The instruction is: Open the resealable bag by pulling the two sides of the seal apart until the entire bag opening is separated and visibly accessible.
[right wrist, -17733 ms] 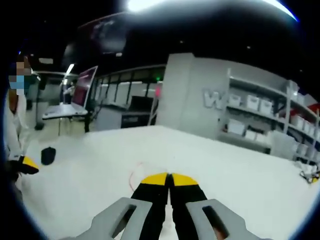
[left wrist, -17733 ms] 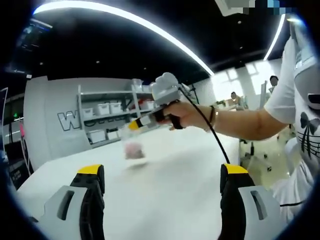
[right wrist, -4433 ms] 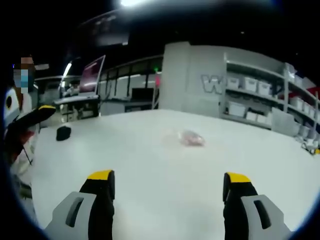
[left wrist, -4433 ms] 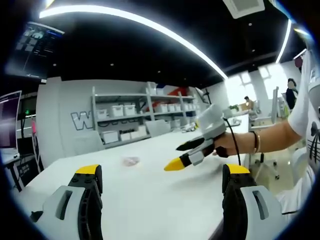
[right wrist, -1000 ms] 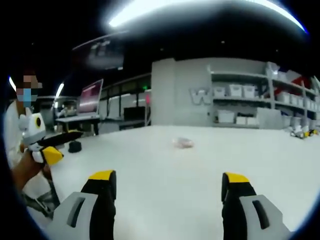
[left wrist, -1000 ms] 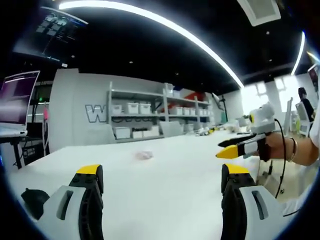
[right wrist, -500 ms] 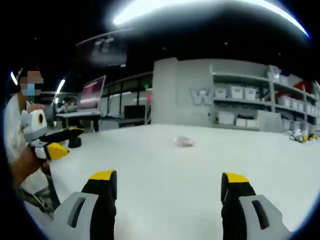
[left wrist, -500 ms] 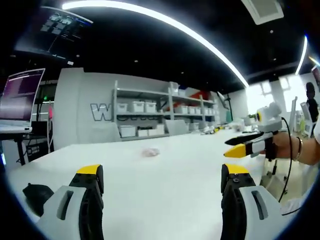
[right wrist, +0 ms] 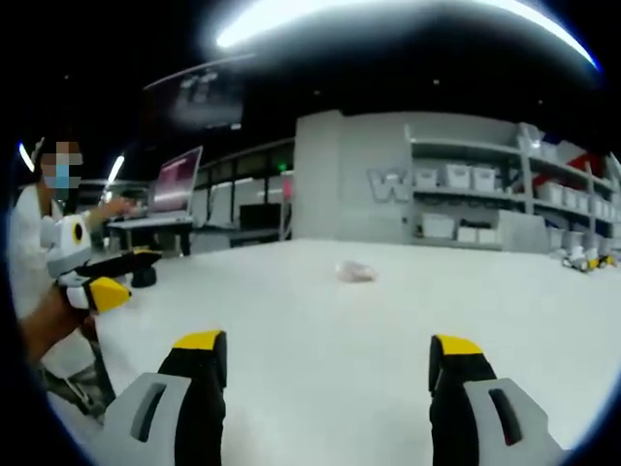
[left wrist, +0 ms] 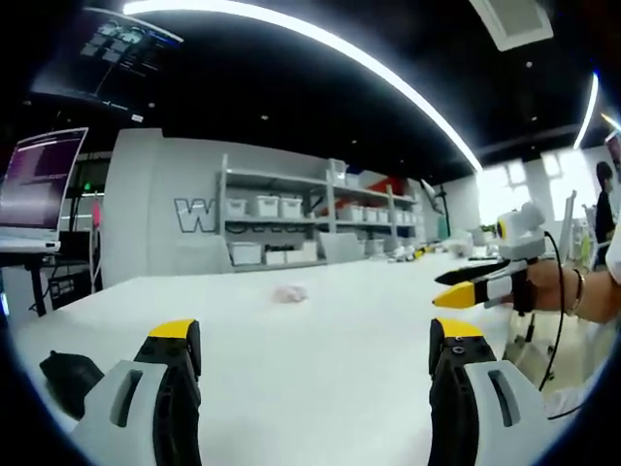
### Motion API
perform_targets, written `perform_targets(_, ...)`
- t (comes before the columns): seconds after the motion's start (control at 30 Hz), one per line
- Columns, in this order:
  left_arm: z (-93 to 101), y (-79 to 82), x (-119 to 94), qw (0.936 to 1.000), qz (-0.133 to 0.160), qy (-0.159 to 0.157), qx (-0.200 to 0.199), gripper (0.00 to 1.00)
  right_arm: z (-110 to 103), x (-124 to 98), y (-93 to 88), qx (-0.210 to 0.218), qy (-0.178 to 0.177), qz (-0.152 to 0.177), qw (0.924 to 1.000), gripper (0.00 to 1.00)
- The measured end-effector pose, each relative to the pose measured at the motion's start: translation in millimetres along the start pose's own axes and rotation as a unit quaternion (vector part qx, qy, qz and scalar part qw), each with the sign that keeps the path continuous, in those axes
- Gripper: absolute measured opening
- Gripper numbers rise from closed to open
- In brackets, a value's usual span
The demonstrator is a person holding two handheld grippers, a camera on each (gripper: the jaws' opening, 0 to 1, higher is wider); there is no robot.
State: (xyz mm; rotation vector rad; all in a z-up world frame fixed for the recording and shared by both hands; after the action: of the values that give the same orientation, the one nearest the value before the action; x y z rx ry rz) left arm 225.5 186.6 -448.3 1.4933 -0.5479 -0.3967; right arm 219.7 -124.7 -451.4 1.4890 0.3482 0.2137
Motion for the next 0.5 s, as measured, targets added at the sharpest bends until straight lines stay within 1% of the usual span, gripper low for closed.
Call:
perform_targets(0.23, 2.6, 0.3, -0.3, 1.0, -0.001, -0.001, 0.0, 0.97, 0.5, -1.5, 1.7, 0.002, -0.001, 0.002, 1.0, 0.87)
perform_targets(0.5, 2.2, 1.4, -0.6, 1.0, -0.002, -0.002, 0.001, 0.97, 3.2, -3.2, 10.0, -0.002, -0.006, 0.015, 0.9999, 0.87)
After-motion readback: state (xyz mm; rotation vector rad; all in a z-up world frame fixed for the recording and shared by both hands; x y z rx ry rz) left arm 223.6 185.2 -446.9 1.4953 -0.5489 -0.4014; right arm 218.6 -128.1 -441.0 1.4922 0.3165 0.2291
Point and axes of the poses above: the point that each gripper's makers call its tool centre point, and the gripper's own axes: x roughly forward along the fingers, z roughly to its right, y roughly out of its top, the point moved 10 cm from there along -x, roughly backward along the fingers, and after that the axes turned 2 degrees about -x, right-handed, at the moved point
